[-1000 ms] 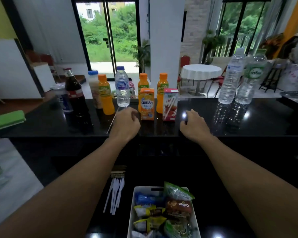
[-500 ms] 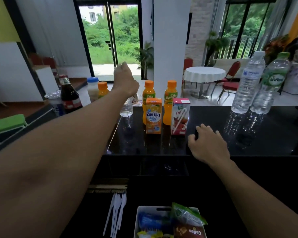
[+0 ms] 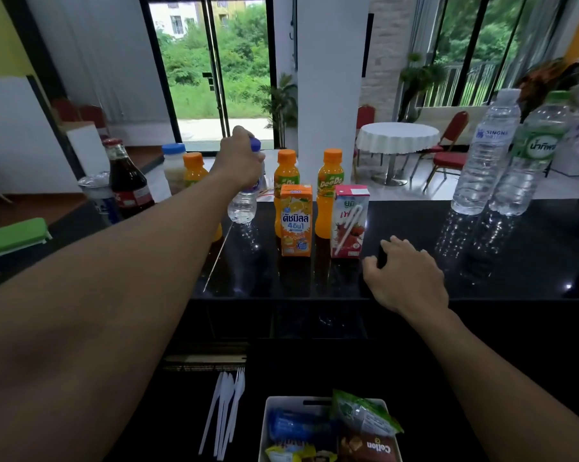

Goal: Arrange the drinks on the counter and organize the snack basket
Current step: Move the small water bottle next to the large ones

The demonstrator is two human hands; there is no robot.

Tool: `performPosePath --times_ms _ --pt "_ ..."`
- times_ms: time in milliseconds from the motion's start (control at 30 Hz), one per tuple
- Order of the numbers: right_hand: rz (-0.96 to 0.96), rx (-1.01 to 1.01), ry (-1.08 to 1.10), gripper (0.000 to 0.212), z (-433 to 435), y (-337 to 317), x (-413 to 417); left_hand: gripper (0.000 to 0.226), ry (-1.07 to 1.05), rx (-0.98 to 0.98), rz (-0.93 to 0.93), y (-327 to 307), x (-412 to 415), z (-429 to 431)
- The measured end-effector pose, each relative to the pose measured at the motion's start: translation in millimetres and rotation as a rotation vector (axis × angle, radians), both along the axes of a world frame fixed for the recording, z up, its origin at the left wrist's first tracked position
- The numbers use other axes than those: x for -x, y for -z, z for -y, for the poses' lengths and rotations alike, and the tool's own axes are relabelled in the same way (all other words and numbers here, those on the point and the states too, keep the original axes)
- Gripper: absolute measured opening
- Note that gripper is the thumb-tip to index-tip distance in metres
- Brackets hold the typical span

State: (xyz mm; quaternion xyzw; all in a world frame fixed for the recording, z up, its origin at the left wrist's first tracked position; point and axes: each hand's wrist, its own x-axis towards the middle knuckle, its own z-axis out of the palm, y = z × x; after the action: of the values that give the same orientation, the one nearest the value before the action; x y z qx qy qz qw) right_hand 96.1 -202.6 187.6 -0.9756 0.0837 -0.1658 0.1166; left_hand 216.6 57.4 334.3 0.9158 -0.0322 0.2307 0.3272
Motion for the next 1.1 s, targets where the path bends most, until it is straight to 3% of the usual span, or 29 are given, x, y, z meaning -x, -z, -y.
performPosePath --times_ms 300,567,667,767,900,1000,1100 --pt "0.001 -0.04 0.003 0.066 -2 -2 3 0.053 0.018 0.068 0.039 -6 48 -11" --pt "-0.005 -0.097 0.009 0.063 -5 -6 11 0.043 0.052 -0.004 0.076 -6 87 -32" --pt "-0.006 -0.099 -0.002 0.06 -6 -6 15 0.044 0.056 0.064 0.093 4 96 -36" --pt "0.012 -0.095 0.001 0.056 -7 -5 17 0.045 0.119 0.164 0.083 19 103 -38" --pt "0.04 -0.127 -0.008 0.046 -7 -3 20 0.066 0.23 0.279 -0.094 67 110 -43" --pt "0.138 -0.189 -0.006 0.035 -7 -2 23 0.055 0.215 0.323 -0.171 111 113 -46" --pt "0.289 -0.3 -0.092 0.028 -3 0 27 0.041 0.159 0.307 -0.11 126 113 -44"
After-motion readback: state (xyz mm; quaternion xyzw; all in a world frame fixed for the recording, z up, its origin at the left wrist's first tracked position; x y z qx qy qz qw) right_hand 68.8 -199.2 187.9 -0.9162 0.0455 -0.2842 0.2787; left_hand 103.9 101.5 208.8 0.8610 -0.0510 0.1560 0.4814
